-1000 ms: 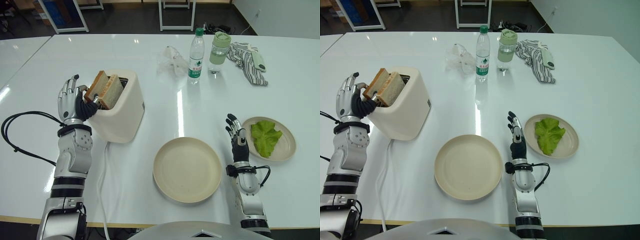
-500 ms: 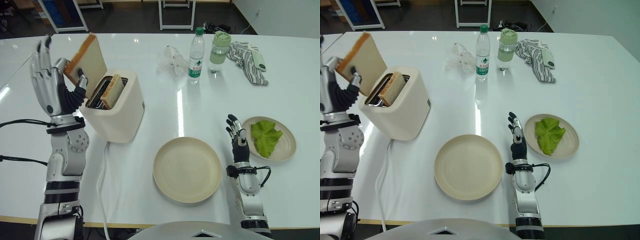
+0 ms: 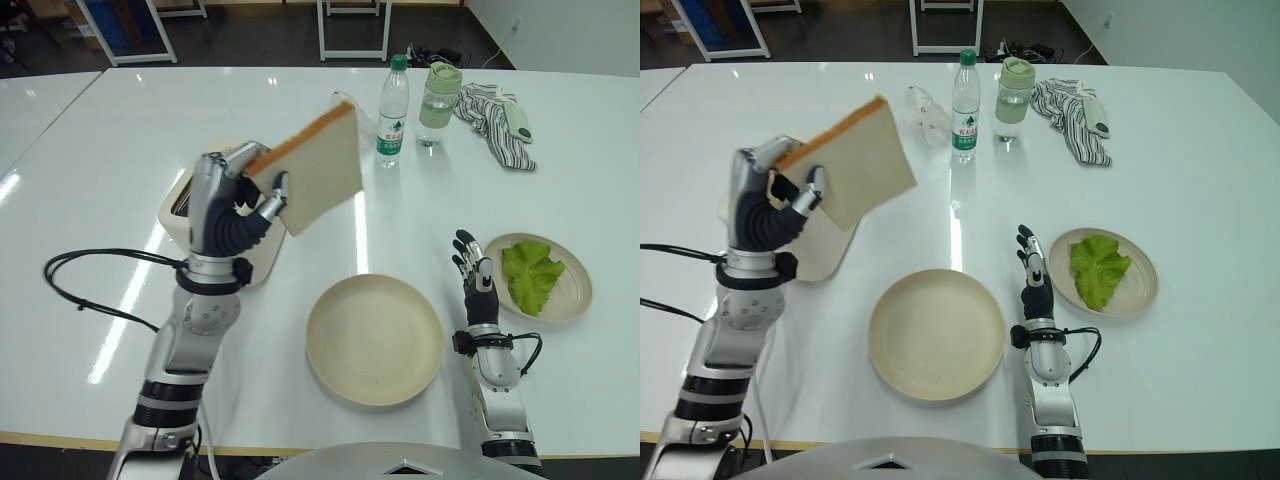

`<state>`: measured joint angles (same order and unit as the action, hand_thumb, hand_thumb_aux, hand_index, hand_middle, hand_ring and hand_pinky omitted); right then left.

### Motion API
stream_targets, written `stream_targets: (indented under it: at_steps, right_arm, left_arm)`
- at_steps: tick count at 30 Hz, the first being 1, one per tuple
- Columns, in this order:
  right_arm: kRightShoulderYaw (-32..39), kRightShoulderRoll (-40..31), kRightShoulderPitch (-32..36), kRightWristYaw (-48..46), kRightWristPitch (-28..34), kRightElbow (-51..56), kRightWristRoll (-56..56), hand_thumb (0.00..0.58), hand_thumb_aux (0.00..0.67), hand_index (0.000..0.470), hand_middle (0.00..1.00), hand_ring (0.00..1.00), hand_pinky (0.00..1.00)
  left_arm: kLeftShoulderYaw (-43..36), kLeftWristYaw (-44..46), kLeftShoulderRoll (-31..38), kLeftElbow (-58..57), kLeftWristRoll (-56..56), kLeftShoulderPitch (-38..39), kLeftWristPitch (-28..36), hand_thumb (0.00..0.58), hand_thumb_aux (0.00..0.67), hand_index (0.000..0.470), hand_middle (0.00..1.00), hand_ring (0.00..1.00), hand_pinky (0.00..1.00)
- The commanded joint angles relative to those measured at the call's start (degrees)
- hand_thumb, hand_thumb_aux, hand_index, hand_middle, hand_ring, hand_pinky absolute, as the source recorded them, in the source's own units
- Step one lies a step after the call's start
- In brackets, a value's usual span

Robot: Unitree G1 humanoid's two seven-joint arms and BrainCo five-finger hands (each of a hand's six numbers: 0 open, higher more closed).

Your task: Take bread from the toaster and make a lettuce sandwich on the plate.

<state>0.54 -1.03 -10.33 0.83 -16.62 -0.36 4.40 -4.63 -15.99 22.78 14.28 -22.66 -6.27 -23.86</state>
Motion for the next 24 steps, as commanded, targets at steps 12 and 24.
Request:
stream_targets:
  at_steps: [12,24]
  right_arm:
    - [-0.5,-0.2,0.4,0.0,1.4,-0.5,-0.6,0.000,0.000,0.000,0.00,0.00,0.00]
    - [-1.1,-0.5,0.1,-0.2,2.5,-1.7,-0.8,0.000,0.000,0.000,0.00,0.00,0.00]
  left_arm:
    - [-12.2,32.5,-3.5,0.9,25.9,8.4,20.4,0.580,0.670,0.470,1.00,1.00,1.00]
    - [-13.4,38.8,1.1,1.2,19.6,9.2,31.6,0.580,0.670,0.470,1.00,1.00,1.00]
